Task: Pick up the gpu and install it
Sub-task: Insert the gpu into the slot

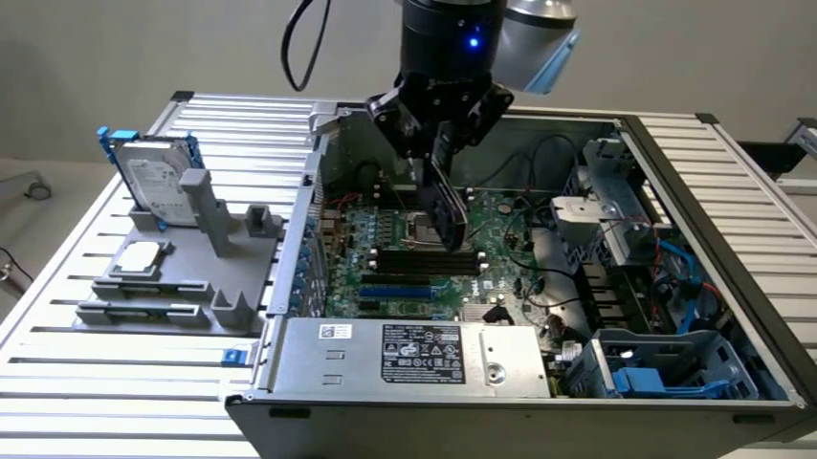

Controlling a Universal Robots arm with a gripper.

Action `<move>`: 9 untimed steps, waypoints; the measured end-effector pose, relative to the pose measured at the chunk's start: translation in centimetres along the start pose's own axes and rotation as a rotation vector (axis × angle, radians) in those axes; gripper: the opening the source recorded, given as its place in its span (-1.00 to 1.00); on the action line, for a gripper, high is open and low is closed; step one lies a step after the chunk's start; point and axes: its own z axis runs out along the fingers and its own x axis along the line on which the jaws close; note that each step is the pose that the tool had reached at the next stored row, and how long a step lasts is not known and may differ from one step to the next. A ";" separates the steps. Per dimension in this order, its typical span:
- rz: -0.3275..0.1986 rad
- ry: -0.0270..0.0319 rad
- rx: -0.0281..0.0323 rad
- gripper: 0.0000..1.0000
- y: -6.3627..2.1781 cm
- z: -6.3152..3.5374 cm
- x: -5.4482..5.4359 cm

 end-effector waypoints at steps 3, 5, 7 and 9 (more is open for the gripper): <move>-0.033 -0.0005 0.0000 -0.47 -0.04 0.00 -0.1; -0.063 -0.0001 -0.0001 -0.47 -0.05 0.00 -0.1; -0.094 0.0003 -0.0001 -0.47 -0.05 0.00 -0.1; -0.127 0.0008 -0.0001 -0.47 -0.05 0.00 -0.1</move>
